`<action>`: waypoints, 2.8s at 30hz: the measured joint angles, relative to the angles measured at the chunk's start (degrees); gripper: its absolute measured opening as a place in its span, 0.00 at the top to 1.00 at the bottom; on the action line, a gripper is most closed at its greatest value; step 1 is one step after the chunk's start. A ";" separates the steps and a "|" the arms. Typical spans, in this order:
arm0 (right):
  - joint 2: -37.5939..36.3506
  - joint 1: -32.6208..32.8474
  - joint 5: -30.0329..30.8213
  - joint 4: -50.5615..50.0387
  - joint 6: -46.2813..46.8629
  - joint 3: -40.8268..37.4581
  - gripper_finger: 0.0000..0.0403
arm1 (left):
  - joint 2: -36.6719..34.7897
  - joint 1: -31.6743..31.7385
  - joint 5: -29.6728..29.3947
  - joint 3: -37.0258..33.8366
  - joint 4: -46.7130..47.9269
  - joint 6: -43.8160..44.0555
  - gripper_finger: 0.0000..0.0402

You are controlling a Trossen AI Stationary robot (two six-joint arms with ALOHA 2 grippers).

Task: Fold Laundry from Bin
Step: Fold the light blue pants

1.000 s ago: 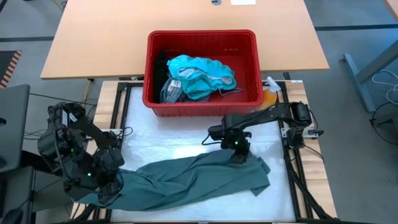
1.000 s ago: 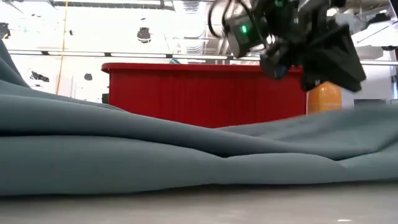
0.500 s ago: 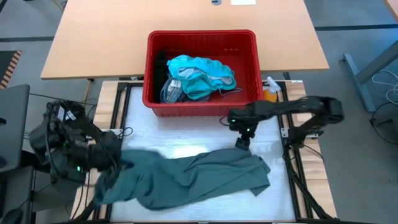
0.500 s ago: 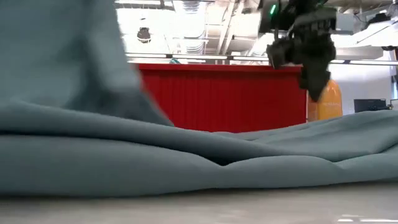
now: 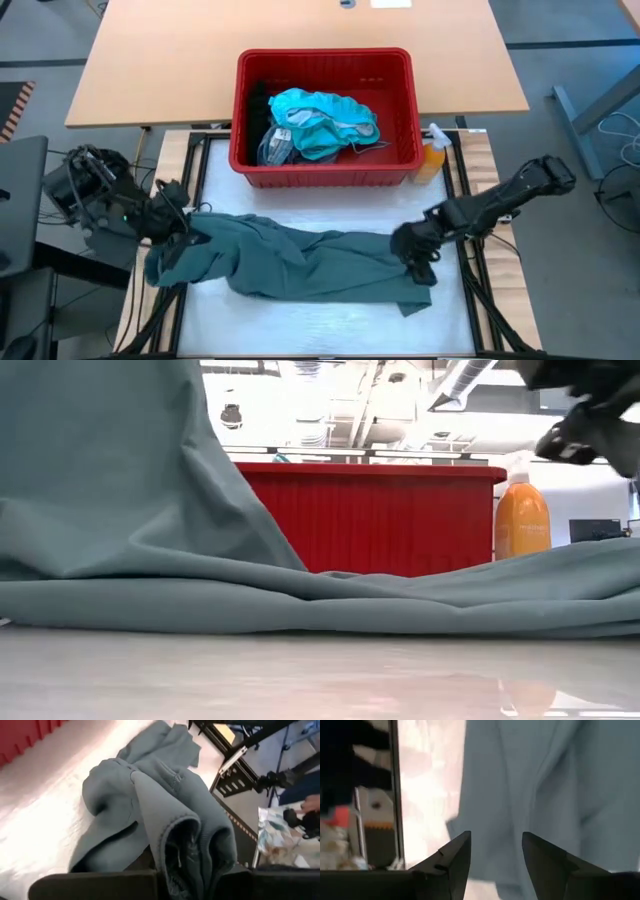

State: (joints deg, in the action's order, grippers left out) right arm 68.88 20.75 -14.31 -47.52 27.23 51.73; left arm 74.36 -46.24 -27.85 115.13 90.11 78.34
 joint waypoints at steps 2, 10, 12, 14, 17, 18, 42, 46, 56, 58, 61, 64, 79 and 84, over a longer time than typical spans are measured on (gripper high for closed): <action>0.87 3.28 2.44 -3.02 1.21 0.08 0.50 | -0.74 0.95 1.91 0.00 -0.02 -1.53 0.94; 8.16 11.35 8.46 -13.56 7.67 0.04 0.50 | -2.96 2.96 3.89 -0.02 -0.05 -5.24 0.94; 9.40 12.55 8.45 -13.43 8.65 0.04 0.50 | -3.32 3.08 4.09 -0.04 -0.05 -5.85 0.94; 10.82 13.55 9.58 -13.89 8.83 0.04 0.50 | -3.68 3.38 4.18 -0.07 -0.05 -6.52 0.94; 13.46 14.17 16.34 -14.98 11.47 0.04 0.50 | -4.31 3.50 4.23 -0.07 -0.05 -7.37 0.94; 14.43 13.91 18.99 -15.56 13.16 0.06 0.50 | -4.55 3.50 4.23 -0.07 -0.05 -7.56 0.94; 22.12 -5.28 5.62 -41.66 2.83 35.64 0.95 | -9.47 3.50 2.57 -0.07 -0.07 -12.34 0.94; 29.69 -14.17 4.29 -40.98 -3.90 34.48 0.94 | -9.63 3.50 3.63 -0.07 -0.07 -12.07 0.94; 42.09 -21.25 -3.94 -42.32 -12.41 36.10 0.45 | -9.52 3.50 6.07 -0.07 -0.09 -11.12 0.94; 40.85 -21.19 -1.22 -42.09 -10.69 36.40 0.39 | -9.56 3.50 6.07 -0.07 -0.09 -11.06 0.94; 35.62 -20.38 5.23 -42.30 -5.32 37.15 0.36 | -9.59 3.50 5.25 -0.07 -0.09 -11.15 0.94; 29.01 -18.22 13.30 -40.99 1.58 36.85 0.36 | -9.88 3.50 3.68 -0.07 -0.11 -11.32 0.94; 19.02 -4.72 33.50 44.54 -4.73 17.58 0.37 | -8.38 3.50 8.26 -0.07 -0.13 -2.75 0.94; 29.72 -3.03 28.37 51.67 -9.11 21.72 0.37 | -5.89 3.50 10.61 -0.07 -0.13 -2.52 0.94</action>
State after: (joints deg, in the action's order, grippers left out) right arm 98.61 17.72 14.06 4.15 18.12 73.45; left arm 68.47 -42.74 -17.24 115.07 89.97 75.82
